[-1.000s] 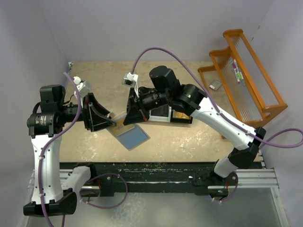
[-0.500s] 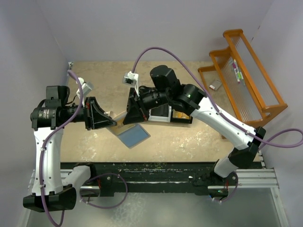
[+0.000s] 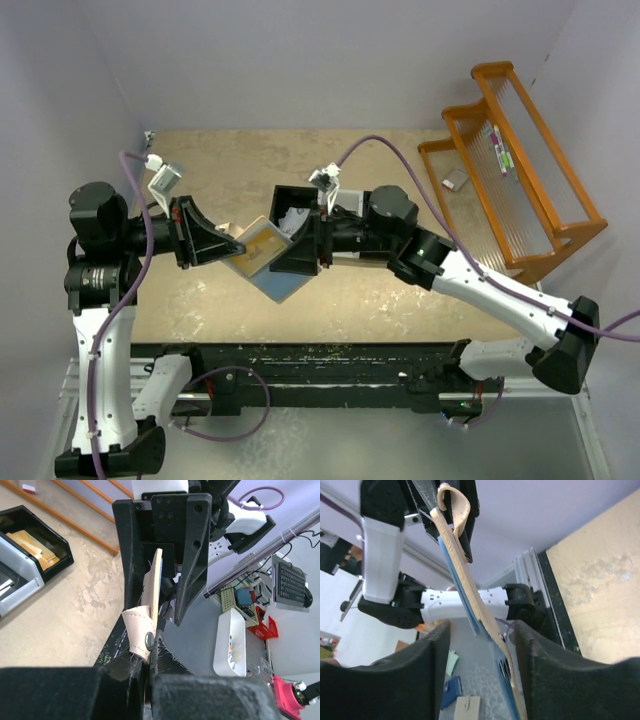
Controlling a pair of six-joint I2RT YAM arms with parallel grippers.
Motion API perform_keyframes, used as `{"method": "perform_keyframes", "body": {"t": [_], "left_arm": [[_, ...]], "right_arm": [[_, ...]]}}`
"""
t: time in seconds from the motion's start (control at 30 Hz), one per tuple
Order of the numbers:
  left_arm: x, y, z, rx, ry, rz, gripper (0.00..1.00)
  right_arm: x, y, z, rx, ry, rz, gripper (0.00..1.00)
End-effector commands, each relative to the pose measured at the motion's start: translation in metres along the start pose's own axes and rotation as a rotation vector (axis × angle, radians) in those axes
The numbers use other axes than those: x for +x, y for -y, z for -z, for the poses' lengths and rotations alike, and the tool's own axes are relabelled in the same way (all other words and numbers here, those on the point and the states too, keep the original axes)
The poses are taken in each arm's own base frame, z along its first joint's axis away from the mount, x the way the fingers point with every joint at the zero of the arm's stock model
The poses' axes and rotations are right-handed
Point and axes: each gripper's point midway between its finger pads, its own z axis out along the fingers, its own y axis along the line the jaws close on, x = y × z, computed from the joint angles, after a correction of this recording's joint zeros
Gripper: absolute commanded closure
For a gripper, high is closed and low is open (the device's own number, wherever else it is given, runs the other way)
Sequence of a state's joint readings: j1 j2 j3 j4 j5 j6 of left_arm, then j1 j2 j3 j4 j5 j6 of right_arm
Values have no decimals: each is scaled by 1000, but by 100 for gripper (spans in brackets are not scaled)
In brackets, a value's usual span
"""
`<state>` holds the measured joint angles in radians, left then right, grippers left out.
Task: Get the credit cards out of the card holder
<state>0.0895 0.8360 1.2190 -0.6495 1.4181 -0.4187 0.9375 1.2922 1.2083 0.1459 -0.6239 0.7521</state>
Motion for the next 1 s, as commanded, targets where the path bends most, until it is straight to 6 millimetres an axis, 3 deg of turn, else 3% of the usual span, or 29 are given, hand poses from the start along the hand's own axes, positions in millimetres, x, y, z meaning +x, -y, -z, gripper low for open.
{"method": "perform_keyframes", "body": {"t": [0.0, 0.1, 0.17, 0.2, 0.27, 0.37, 0.5, 0.7, 0.87, 0.97], "left_arm": [[-20, 8, -1, -17, 58, 2, 100], [-15, 7, -2, -9, 55, 25, 100], [-8, 5, -1, -2, 44, 37, 97], [-4, 4, -1, -1, 37, 36, 90], [4, 0, -1, -9, 21, 27, 62], [9, -3, 0, -11, -6, 14, 40], [13, -7, 0, 15, -30, 23, 41], [12, 2, 1, 79, -42, 19, 48], [12, 7, 1, 99, -45, 0, 42], [14, 0, 1, 86, -42, 2, 43]], "right_arm": [[-49, -49, 17, -160, 262, 7, 54], [-51, -49, 16, -160, 258, 0, 99], [-50, -48, 14, -141, 231, 19, 100], [-49, -47, 13, -131, 213, 32, 100], [-46, -44, 11, -103, 160, 72, 100], [-35, -26, 8, 7, 36, 117, 100], [-18, -5, 7, 96, -124, 158, 100], [-13, -7, 10, 88, -206, 209, 100], [-10, -2, 8, 103, -260, 214, 100], [-12, -1, 5, 103, -264, 218, 100]]}}
